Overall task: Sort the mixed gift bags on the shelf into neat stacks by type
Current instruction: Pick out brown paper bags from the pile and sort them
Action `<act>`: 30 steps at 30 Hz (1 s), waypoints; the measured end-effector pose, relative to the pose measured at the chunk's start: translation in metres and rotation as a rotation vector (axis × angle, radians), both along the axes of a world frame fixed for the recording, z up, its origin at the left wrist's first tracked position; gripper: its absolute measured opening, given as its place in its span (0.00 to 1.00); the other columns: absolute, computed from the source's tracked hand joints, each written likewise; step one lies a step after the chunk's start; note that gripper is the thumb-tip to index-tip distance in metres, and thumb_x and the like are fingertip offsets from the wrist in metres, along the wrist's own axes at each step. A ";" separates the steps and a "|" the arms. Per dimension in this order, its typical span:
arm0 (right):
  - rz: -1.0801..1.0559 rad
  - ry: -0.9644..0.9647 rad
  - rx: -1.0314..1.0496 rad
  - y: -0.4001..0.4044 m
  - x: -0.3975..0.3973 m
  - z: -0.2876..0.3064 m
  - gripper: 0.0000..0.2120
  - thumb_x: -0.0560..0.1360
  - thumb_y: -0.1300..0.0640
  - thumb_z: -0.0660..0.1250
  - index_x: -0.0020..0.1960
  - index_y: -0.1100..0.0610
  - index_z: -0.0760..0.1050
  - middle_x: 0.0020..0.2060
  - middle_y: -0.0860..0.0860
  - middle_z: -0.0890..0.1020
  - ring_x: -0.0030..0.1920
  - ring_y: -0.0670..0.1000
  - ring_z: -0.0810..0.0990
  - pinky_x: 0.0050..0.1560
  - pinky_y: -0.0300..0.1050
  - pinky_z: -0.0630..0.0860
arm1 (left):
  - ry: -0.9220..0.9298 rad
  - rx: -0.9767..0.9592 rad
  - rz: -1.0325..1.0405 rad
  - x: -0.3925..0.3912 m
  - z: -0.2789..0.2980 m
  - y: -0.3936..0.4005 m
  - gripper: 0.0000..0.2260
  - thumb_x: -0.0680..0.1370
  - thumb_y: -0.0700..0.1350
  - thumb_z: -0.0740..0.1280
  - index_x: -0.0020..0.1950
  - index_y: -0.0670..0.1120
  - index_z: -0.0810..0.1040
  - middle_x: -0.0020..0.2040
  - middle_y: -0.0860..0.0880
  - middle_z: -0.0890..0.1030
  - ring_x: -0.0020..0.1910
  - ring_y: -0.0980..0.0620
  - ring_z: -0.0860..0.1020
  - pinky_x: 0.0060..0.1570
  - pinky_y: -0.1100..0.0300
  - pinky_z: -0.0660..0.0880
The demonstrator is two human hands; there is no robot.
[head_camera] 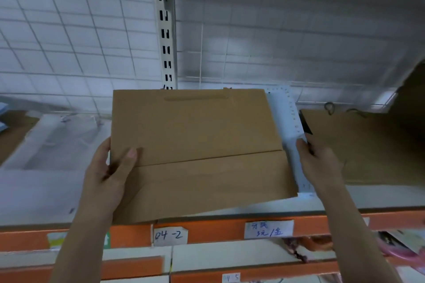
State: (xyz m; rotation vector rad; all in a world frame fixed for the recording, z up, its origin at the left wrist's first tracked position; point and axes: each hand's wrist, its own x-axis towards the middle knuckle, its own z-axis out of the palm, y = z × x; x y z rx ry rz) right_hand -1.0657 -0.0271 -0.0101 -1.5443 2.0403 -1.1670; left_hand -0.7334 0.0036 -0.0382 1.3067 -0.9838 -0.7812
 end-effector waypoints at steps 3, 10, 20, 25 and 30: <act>-0.061 0.177 0.063 -0.015 -0.007 -0.010 0.13 0.81 0.56 0.55 0.55 0.61 0.75 0.34 0.55 0.76 0.29 0.45 0.67 0.27 0.34 0.59 | 0.012 0.004 0.006 0.002 0.000 -0.006 0.11 0.75 0.50 0.68 0.56 0.60 0.75 0.52 0.58 0.79 0.49 0.54 0.78 0.48 0.52 0.75; -0.125 0.255 0.061 -0.031 -0.012 -0.020 0.14 0.79 0.58 0.59 0.54 0.68 0.75 0.42 0.63 0.77 0.43 0.59 0.74 0.32 0.44 0.60 | 0.037 0.023 -0.040 -0.012 0.003 -0.026 0.18 0.76 0.51 0.66 0.65 0.56 0.71 0.58 0.51 0.78 0.54 0.48 0.77 0.51 0.49 0.75; 0.026 0.197 0.172 -0.045 -0.059 -0.007 0.12 0.79 0.61 0.57 0.57 0.64 0.76 0.50 0.61 0.80 0.48 0.59 0.75 0.42 0.43 0.64 | 0.014 0.033 -0.066 -0.063 0.015 -0.043 0.12 0.76 0.49 0.65 0.60 0.55 0.74 0.49 0.59 0.78 0.46 0.57 0.78 0.39 0.62 0.73; -0.009 0.281 0.052 -0.054 -0.122 -0.005 0.13 0.79 0.59 0.56 0.41 0.62 0.75 0.31 0.56 0.75 0.33 0.54 0.71 0.32 0.47 0.62 | 0.039 0.031 -0.050 -0.122 0.019 -0.055 0.15 0.76 0.48 0.66 0.62 0.53 0.74 0.52 0.53 0.81 0.48 0.54 0.79 0.44 0.58 0.75; -0.015 0.292 0.012 -0.055 -0.215 -0.007 0.10 0.78 0.60 0.59 0.41 0.62 0.73 0.33 0.55 0.76 0.31 0.43 0.68 0.30 0.34 0.62 | 0.037 0.025 -0.080 -0.215 0.025 -0.067 0.11 0.75 0.48 0.67 0.57 0.56 0.78 0.50 0.56 0.83 0.48 0.57 0.81 0.45 0.60 0.75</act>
